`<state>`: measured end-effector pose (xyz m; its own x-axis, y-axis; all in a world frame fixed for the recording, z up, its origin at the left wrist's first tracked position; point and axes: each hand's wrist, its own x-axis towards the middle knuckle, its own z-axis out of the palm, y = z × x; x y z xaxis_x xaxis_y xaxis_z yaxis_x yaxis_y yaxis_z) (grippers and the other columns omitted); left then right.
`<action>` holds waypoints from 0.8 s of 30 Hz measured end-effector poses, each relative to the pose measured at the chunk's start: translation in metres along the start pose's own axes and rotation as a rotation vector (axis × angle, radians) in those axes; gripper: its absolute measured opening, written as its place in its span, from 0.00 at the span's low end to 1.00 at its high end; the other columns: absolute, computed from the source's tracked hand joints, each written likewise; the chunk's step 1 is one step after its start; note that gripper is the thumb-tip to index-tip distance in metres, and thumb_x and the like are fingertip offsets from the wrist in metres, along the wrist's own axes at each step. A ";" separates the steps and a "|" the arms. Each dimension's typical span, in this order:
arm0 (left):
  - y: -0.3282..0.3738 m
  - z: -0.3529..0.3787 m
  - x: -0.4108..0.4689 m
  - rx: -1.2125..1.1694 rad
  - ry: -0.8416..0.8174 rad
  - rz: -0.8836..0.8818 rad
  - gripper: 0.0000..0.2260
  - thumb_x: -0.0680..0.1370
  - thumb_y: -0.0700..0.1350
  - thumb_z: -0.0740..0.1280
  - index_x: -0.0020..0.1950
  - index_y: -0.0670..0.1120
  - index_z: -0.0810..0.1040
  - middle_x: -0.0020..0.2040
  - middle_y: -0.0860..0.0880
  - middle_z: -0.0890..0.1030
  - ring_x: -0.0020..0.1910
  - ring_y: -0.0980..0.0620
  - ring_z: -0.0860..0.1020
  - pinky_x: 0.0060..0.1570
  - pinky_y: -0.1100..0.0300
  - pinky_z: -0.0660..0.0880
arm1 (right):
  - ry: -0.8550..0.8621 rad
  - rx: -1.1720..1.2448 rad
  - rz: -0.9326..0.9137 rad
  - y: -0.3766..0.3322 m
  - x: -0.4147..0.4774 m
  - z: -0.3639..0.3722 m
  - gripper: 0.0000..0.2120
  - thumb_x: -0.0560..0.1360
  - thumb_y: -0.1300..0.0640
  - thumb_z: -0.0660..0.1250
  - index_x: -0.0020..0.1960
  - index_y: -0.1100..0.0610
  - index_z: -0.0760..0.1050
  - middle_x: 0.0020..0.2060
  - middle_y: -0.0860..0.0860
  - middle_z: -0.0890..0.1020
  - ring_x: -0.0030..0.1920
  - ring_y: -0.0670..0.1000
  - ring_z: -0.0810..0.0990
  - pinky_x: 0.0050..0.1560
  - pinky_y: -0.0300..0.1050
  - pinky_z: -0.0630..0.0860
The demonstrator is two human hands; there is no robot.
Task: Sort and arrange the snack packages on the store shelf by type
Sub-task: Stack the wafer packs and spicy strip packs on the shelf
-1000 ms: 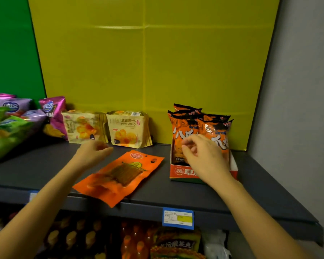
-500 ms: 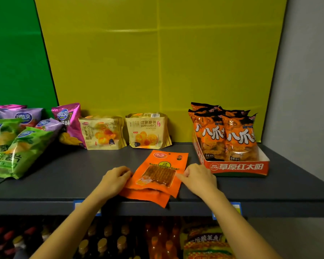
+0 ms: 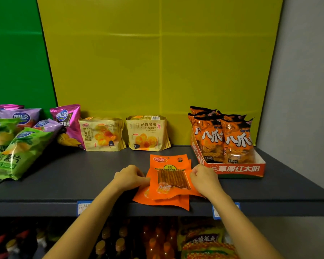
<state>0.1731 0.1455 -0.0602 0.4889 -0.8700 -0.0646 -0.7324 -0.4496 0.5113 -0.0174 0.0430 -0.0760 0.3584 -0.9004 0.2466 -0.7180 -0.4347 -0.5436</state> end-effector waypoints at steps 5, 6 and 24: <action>0.014 0.009 -0.002 0.105 0.059 -0.045 0.14 0.73 0.57 0.66 0.49 0.48 0.81 0.52 0.48 0.80 0.60 0.48 0.75 0.58 0.52 0.62 | -0.018 0.069 0.022 0.004 0.003 0.004 0.10 0.77 0.51 0.62 0.51 0.58 0.73 0.48 0.55 0.81 0.51 0.55 0.79 0.42 0.44 0.71; 0.017 0.010 -0.002 0.119 0.061 -0.048 0.15 0.73 0.56 0.65 0.51 0.47 0.81 0.54 0.47 0.80 0.60 0.47 0.74 0.59 0.52 0.62 | -0.015 0.075 0.018 0.004 0.002 0.003 0.10 0.77 0.51 0.62 0.51 0.57 0.72 0.48 0.54 0.80 0.51 0.55 0.79 0.42 0.43 0.70; 0.003 -0.018 -0.042 -0.854 0.221 -0.088 0.14 0.69 0.36 0.73 0.54 0.39 0.79 0.46 0.41 0.84 0.39 0.47 0.83 0.44 0.52 0.81 | 0.033 0.322 -0.221 0.000 0.011 -0.009 0.03 0.80 0.56 0.57 0.51 0.55 0.65 0.40 0.51 0.75 0.41 0.52 0.76 0.34 0.42 0.70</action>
<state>0.1587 0.1841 -0.0407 0.6718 -0.7406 -0.0118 -0.1271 -0.1309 0.9832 -0.0188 0.0328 -0.0660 0.4605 -0.7879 0.4089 -0.3995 -0.5953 -0.6972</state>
